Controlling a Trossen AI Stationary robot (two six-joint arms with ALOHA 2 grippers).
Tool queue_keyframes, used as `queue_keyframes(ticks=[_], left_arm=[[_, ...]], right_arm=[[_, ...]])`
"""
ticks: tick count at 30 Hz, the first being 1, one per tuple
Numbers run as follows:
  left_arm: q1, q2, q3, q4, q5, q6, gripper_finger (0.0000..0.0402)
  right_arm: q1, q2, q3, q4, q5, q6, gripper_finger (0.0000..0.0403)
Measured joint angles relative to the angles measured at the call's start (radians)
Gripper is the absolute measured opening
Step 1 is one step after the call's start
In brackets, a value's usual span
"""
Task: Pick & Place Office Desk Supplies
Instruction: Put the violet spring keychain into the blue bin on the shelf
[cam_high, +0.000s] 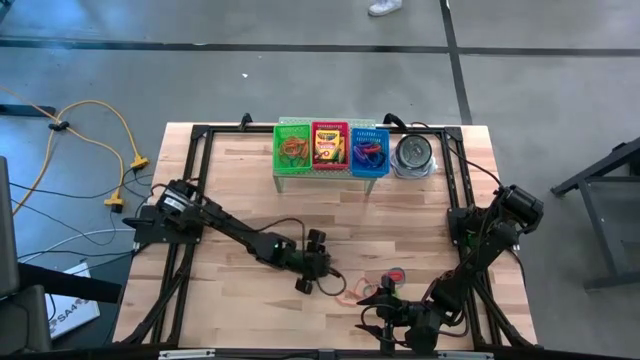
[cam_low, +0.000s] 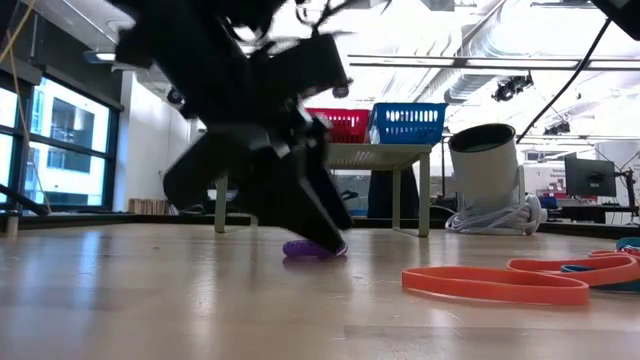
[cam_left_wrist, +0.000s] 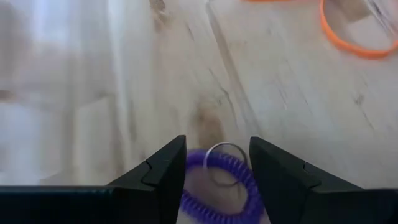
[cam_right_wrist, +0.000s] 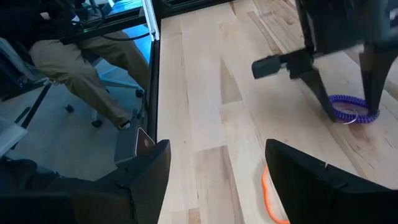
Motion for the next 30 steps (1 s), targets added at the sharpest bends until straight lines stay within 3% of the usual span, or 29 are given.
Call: queue_keyframes(ticks=[4,13,30], left_arm=[[-0.031,-0.014,0.002,-0.02,-0.078,-0.064,0.0169],[-0.035,-0.014,0.002,-0.07,-0.086,-0.176,0.0169],[-0.023,0.003,0.007,-0.133,0.005,-0.344,0.0169]], right_arm=[[0.0,0.0,0.0,-0.001,0.0,0.0,0.0252],[0.0,0.0,0.0,0.0,0.0,0.011,0.0252],[0.0,0.0,0.0,0.0,0.0,0.003,0.0252]])
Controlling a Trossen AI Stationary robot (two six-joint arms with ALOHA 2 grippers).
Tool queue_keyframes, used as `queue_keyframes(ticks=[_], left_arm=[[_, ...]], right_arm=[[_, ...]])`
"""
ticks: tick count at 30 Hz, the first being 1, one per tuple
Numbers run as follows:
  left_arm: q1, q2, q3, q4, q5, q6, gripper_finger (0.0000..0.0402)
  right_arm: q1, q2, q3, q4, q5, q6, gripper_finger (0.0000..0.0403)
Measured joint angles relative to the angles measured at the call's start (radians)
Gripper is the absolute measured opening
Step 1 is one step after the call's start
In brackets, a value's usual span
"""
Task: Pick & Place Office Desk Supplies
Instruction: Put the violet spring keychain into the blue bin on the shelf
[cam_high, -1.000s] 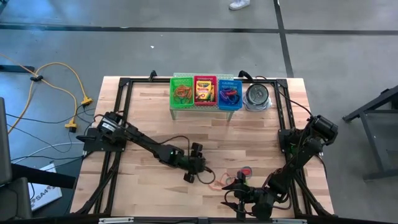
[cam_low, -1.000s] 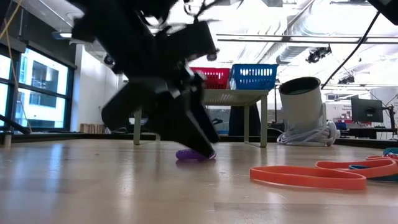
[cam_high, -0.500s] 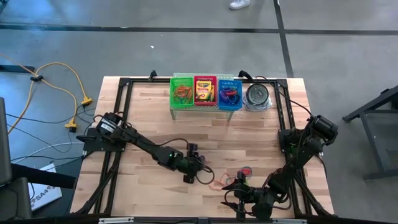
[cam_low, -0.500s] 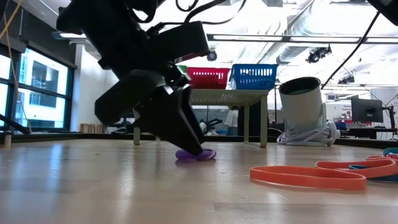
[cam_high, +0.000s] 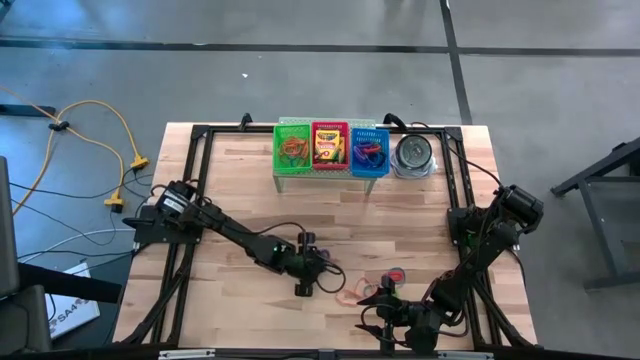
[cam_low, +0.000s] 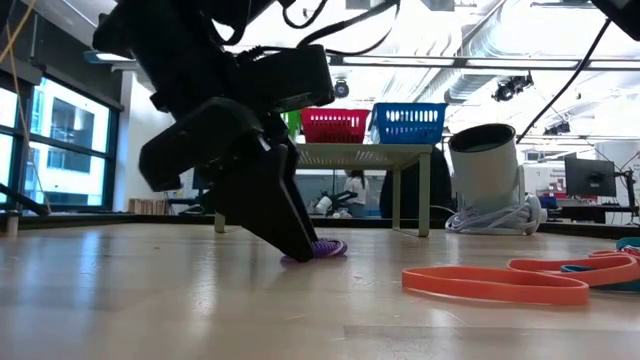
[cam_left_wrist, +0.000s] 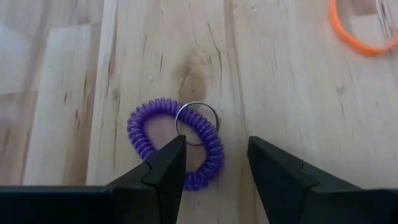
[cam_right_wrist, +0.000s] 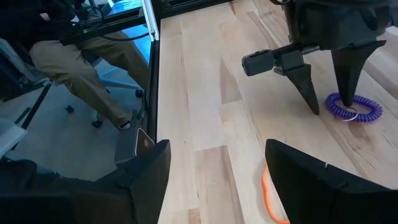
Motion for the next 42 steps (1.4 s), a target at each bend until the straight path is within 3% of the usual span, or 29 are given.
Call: queue_keyframes(ticks=[11,16,23,28,36,42], left_arm=[[0.03,0.041,0.001,0.002,0.083,-0.051,0.016],[0.029,0.043,0.0,-0.001,0.086,-0.051,0.0117],[0.01,0.045,-0.001,-0.005,0.079,-0.077,0.0018],[-0.013,0.045,0.004,0.002,0.073,-0.064,0.0012],[-0.095,0.026,0.044,-0.058,-0.107,-0.066,0.001],[-0.159,0.008,0.043,-0.074,-0.166,-0.136,0.001]], right_arm=[[0.0,0.0,0.0,-0.001,0.0,0.0,0.0252],[0.0,0.0,0.0,-0.001,0.0,-0.003,0.0252],[0.0,0.0,0.0,-0.001,0.0,-0.004,0.0252],[0.0,0.0,0.0,-0.001,0.0,-0.011,0.0252],[-0.026,0.0,0.0,-0.004,0.0,-0.06,0.0252],[-0.046,0.0,0.0,-0.015,-0.004,-0.064,0.0252]])
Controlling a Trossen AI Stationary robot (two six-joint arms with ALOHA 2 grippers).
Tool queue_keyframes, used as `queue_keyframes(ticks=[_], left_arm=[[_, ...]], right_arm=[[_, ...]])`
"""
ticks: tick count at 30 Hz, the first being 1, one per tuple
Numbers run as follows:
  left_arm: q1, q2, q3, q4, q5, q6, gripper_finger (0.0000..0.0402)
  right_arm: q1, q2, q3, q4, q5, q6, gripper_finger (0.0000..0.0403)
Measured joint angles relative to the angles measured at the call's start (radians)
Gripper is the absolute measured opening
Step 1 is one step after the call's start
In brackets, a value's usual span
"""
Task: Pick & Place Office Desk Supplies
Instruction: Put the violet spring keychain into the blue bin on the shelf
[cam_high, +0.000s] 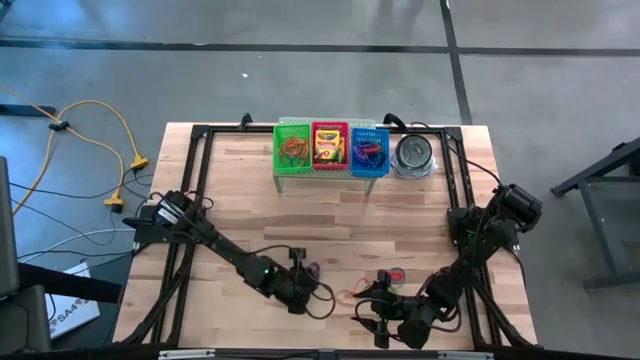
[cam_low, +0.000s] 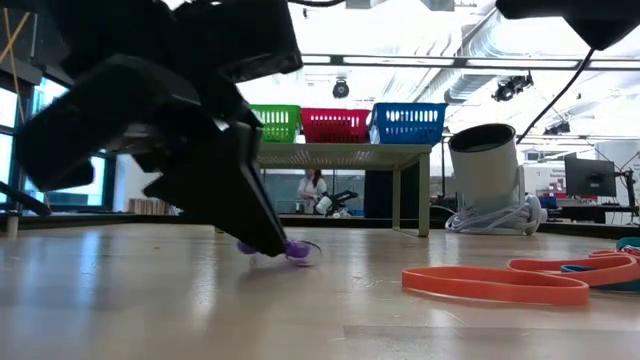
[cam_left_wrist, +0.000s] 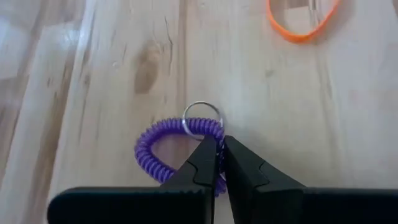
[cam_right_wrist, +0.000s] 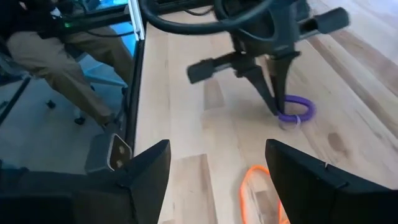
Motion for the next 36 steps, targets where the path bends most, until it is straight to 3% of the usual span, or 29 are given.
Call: queue_keyframes(ticks=[4,12,21,27,33,36], left_arm=[[0.002,-0.001,0.0,-0.024,0.013,-0.056,0.001],[0.007,-0.008,0.002,0.008,0.003,-0.026,0.0009],[0.007,-0.106,0.004,0.077,0.004,0.004,0.0009],[-0.032,-0.151,0.005,0.308,0.137,0.09,0.0009],[-0.071,-0.205,0.005,0.365,0.149,0.109,0.0009],[-0.07,-0.209,0.005,0.421,0.236,0.105,0.0009]], right_arm=[[-0.005,0.0,0.0,-0.012,-0.005,-0.041,0.0252],[-0.014,0.0,0.0,-0.006,-0.004,-0.069,0.0252],[-0.003,0.0,0.0,-0.006,-0.005,-0.017,0.0252],[-0.004,0.0,0.0,0.004,-0.025,-0.024,0.0252],[-0.004,0.0,0.0,0.018,-0.024,-0.114,0.0252],[-0.003,0.0,0.0,0.039,-0.02,-0.185,0.0252]])
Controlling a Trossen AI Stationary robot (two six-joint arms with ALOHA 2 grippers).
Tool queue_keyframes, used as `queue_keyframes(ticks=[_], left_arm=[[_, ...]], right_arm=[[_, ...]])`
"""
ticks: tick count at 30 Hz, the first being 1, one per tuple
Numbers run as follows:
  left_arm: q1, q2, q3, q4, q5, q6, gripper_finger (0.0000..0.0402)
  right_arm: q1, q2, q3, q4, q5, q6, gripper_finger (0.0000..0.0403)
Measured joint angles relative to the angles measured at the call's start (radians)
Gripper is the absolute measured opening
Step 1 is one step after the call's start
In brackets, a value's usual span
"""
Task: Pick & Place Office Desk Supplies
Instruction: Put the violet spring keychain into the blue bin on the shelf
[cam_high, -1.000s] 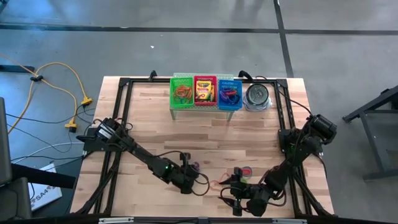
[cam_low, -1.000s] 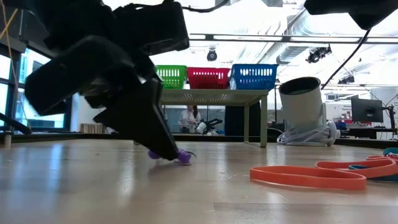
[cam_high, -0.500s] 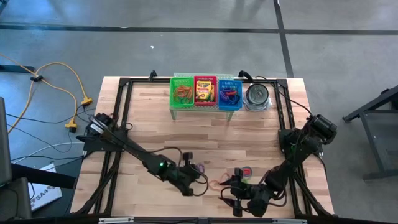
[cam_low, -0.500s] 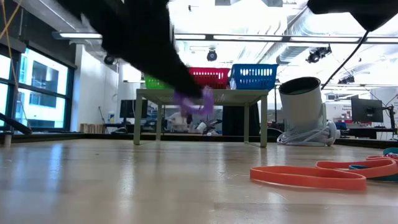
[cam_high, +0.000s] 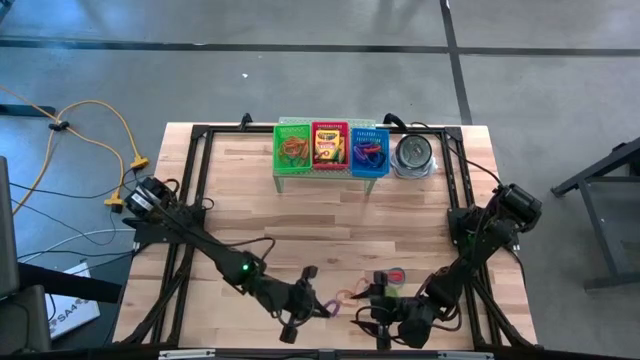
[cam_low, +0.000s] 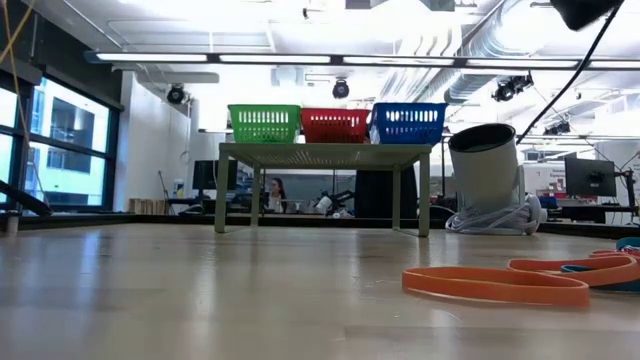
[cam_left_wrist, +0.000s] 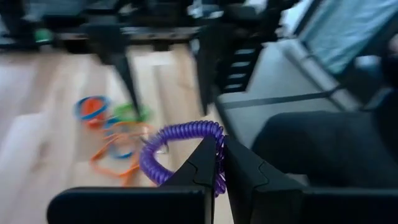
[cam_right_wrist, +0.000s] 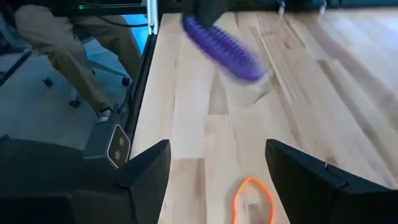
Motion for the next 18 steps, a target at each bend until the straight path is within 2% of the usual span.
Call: queue_keyframes(ticks=[3,11,14,18], left_arm=[[-0.007,0.0,0.0,0.029,0.058,-0.015,0.0009],[-0.012,0.008,-0.001,0.065,0.008,-0.09,0.0009],[-0.003,0.021,-0.001,0.083,-0.042,-0.108,0.0009],[0.015,0.034,-0.001,0.112,-0.052,-0.18,0.0009]], right_arm=[[0.0,0.0,0.0,0.024,0.002,-0.107,0.0252],[-0.009,0.0,0.0,0.118,0.046,-0.372,0.0252],[-0.023,0.0,0.0,0.161,0.013,-0.457,0.0252],[-0.052,0.0,0.0,0.153,-0.017,-0.489,0.0252]])
